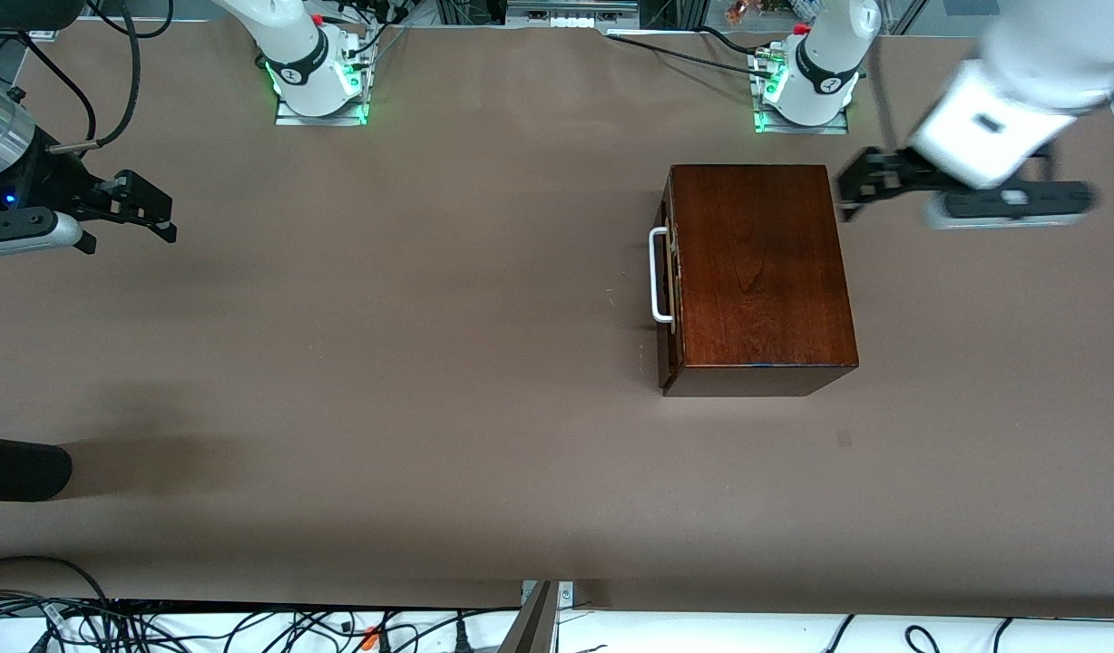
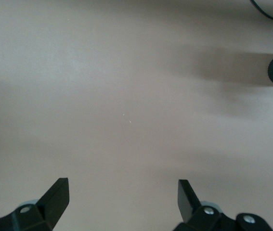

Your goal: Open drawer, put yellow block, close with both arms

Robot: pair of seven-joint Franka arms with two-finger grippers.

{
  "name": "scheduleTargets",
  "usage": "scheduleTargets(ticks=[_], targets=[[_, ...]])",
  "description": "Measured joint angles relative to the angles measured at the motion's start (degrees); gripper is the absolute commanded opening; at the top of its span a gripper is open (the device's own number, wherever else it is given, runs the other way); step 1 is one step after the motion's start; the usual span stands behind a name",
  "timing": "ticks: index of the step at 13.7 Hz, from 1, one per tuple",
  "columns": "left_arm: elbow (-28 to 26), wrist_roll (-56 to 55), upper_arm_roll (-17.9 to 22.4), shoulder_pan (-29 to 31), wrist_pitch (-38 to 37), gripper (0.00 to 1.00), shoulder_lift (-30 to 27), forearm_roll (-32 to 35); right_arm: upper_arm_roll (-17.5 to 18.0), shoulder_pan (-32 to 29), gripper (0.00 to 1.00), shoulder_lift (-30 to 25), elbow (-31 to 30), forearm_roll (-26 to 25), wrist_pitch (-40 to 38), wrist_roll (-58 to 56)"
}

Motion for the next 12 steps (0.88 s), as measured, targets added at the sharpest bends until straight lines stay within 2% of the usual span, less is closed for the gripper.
scheduleTargets(ticks=[2,6,8,12], targets=[[-1.62,2.9,4.91,-0.99,-0.01,1.0,-1.66,-0.77,0.0,0.0,1.0,0.0,0.0,0.0,0.0,0.0],[-3.23,6.92,9.41,-2.58,0.41,1.0,-2.22,-0.78,-0.07,-0.03,1.0,0.0,0.0,-0.01,-0.25,0.0],[-3.65,9.13,10.68,-2.64,1.24,1.0,-2.22,-0.78,-0.11,-0.05,1.0,0.01,0.0,-0.02,-0.34,0.0],[-3.78,10.06,10.73,-3.01,2.11,1.0,-2.22,-0.78,-0.15,-0.08,1.0,0.05,0.0,-1.05,-0.33,0.0]])
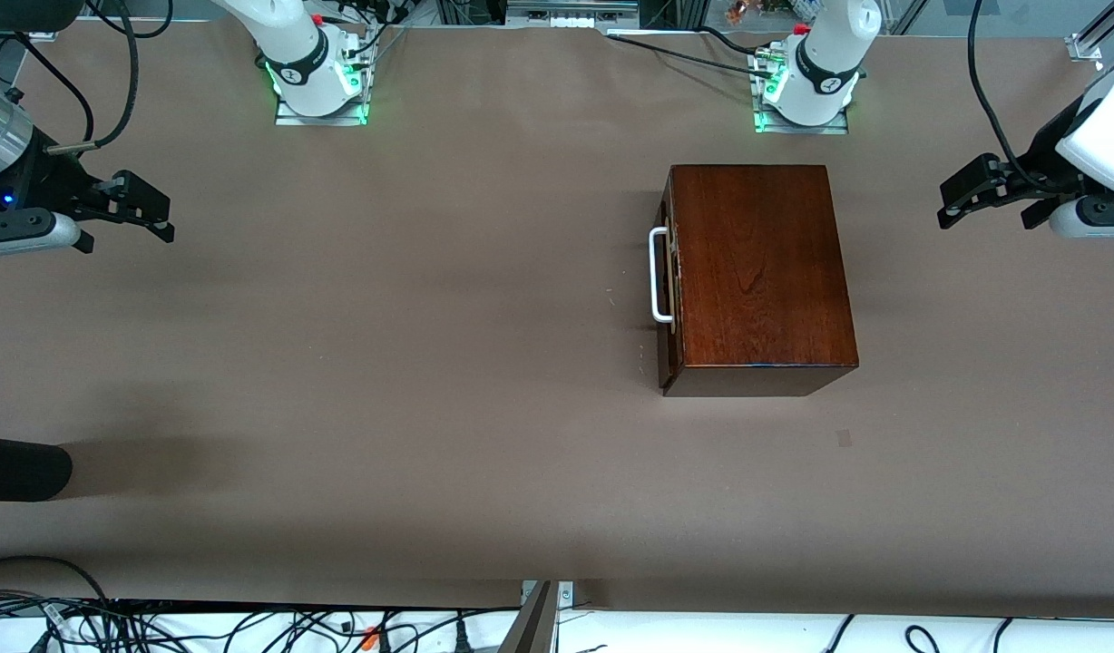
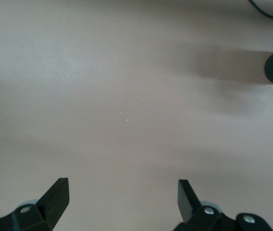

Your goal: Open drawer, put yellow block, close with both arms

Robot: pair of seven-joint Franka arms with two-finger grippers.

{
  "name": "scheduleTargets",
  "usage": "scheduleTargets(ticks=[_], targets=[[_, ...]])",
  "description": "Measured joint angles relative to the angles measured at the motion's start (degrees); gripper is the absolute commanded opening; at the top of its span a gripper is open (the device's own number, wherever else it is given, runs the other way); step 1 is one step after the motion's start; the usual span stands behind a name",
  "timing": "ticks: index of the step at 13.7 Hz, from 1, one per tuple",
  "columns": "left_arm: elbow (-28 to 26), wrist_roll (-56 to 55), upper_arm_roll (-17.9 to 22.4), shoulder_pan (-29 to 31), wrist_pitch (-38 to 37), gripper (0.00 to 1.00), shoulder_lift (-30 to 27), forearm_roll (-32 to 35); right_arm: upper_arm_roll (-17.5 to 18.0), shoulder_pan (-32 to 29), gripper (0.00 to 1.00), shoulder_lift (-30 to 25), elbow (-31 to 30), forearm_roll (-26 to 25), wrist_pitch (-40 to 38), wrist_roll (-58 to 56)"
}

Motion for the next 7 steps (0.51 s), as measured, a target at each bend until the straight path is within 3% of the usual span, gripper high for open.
scheduleTargets(ticks=[7], targets=[[-0.12,3.8,0.15,0.28,0.24,1.0,0.0,0.0,-0.05,-0.05,1.0,0.02,0.0,-0.51,-0.12,0.0]])
